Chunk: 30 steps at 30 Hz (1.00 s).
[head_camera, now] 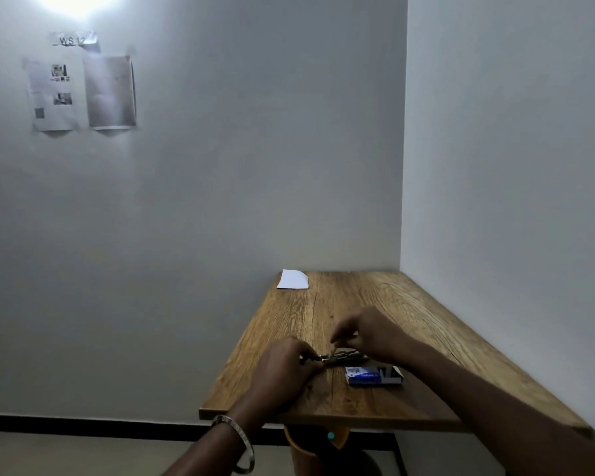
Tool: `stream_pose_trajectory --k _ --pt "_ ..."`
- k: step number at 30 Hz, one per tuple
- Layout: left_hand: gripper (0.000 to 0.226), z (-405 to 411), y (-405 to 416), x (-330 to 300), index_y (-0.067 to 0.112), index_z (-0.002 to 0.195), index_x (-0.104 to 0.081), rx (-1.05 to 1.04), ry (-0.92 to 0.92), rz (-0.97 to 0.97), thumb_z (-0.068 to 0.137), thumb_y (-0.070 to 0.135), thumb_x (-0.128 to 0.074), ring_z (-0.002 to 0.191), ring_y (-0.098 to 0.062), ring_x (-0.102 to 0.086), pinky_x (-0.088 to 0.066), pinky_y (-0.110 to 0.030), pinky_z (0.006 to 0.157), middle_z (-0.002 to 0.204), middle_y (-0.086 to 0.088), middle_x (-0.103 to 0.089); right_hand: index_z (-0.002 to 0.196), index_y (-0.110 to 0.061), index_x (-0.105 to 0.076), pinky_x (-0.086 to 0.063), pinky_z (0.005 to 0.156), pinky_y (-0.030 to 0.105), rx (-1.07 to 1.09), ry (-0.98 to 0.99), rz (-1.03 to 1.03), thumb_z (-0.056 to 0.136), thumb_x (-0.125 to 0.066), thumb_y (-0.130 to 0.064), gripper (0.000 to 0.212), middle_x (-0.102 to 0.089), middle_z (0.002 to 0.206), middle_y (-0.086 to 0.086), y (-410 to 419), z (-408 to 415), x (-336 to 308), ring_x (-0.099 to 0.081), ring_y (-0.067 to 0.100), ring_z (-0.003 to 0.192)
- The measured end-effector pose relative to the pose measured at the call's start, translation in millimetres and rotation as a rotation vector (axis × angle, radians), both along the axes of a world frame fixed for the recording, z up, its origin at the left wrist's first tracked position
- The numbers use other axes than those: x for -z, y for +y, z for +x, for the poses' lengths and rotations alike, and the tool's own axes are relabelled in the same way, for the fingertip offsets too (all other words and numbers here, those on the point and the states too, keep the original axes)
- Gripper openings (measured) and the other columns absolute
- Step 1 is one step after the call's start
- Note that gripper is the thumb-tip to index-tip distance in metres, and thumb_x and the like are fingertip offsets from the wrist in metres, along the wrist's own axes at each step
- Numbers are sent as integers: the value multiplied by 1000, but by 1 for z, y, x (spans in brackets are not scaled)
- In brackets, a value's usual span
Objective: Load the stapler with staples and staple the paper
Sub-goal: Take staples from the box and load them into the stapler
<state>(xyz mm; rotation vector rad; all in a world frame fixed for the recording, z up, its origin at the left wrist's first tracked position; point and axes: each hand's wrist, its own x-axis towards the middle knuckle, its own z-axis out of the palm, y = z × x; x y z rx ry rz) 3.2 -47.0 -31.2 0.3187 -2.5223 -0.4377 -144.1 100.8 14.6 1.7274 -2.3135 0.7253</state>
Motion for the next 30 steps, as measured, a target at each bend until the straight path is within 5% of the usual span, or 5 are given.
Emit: stream_pose_trajectory --k 8,14,18,24,30 --pt "22 -1 0 0 29 107 -71 -2 2 7 89 41 -66 91 -3 -55 -41 -17 68 105 12 -62 88 -27 -78 -58 78 19 74 -227 121 84 -77 -15 12 -74 82 -16 12 -20 11 -72 -1 84" --pt "23 0 1 -1 30 108 -70 -2 -18 18 88 41 -66 93 -3 -54 -46 -19 75 106 12 -62 119 -22 -70 -56 81 16 60 -380 40 86 -76 -18 34 -74 108 -9 26 -27 15 -70 1 98" --pt "36 3 3 -1 31 117 -65 -30 -15 4 86 48 -67 96 -3 -52 -39 -18 71 112 13 -58 115 -18 -74 -57 87 23 74 -484 103 90 -73 -20 26 -75 111 -5 32 -34 21 -70 6 100" --pt "32 12 -8 -2 35 106 -67 -105 -87 0 82 57 -66 94 -4 -50 -39 -22 69 101 14 -54 109 -20 -77 -57 91 27 38 -483 73 90 -72 -20 19 -77 104 -5 34 -33 24 -70 8 98" --pt "24 31 -31 -13 30 103 -72 -46 -116 112 82 40 -74 89 -4 -57 -54 -27 77 96 13 -63 109 -14 -78 -57 93 34 46 -501 27 90 -73 -19 20 -77 105 -1 34 -29 27 -71 12 100"
